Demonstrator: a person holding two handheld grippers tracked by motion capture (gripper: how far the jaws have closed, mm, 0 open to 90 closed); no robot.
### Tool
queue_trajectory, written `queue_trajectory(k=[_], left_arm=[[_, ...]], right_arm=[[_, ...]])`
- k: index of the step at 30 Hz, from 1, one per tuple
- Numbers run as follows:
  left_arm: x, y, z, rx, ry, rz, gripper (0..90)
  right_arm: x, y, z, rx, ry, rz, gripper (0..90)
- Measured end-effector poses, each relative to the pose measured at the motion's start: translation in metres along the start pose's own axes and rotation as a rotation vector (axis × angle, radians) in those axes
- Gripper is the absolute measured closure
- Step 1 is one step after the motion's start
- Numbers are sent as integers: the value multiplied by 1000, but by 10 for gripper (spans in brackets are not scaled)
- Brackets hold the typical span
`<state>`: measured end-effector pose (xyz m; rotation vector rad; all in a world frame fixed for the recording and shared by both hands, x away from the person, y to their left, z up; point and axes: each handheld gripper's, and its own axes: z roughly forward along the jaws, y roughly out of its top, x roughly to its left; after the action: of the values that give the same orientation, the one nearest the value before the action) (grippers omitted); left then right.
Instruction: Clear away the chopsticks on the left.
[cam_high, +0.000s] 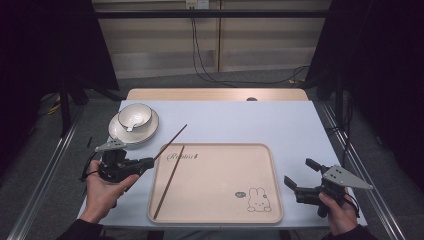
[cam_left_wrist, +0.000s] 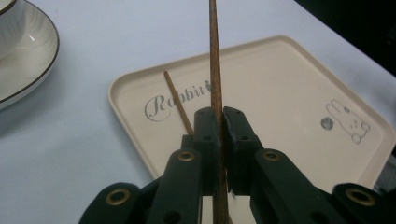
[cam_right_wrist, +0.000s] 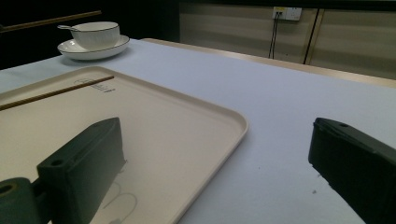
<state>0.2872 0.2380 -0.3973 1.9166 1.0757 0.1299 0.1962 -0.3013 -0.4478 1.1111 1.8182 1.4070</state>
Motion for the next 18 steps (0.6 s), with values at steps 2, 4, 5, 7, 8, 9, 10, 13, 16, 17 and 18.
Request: queue_trajectory(k=[2,4,5,7,8,9,10,13,16,17,18], left_arm=[[-3,-3,2,7,18,-17,850],[-7,-7,5,10,26,-34,850],[-9,-8,6,8,39,-41,850],[-11,-11,8,16,57,-49,850],[-12,-13,9,26,74,-56,850],[-13,-15,10,24,79,-66,850],[-14,-17,10,28,86,-64,850],[-19,-23,14,39,98,-98,850],[-24,-29,20,52,126,-124,850],[-25,-31,21,55,133,-125,850],[-27,-32,23,64,136,-130,850]], right_arm=[[0,0,0,1,1,0,30],[0,0,0,-1,1,-5,30],[0,0,0,1,2,-4,30],[0,0,0,-1,1,-4,30],[0,0,0,-1,1,-5,30],[0,0,0,0,1,-4,30],[0,0,0,0,1,-4,30],[0,0,0,0,2,-4,30],[0,0,0,4,6,-2,30],[0,0,0,2,6,-4,30],[0,0,0,3,6,-3,30]])
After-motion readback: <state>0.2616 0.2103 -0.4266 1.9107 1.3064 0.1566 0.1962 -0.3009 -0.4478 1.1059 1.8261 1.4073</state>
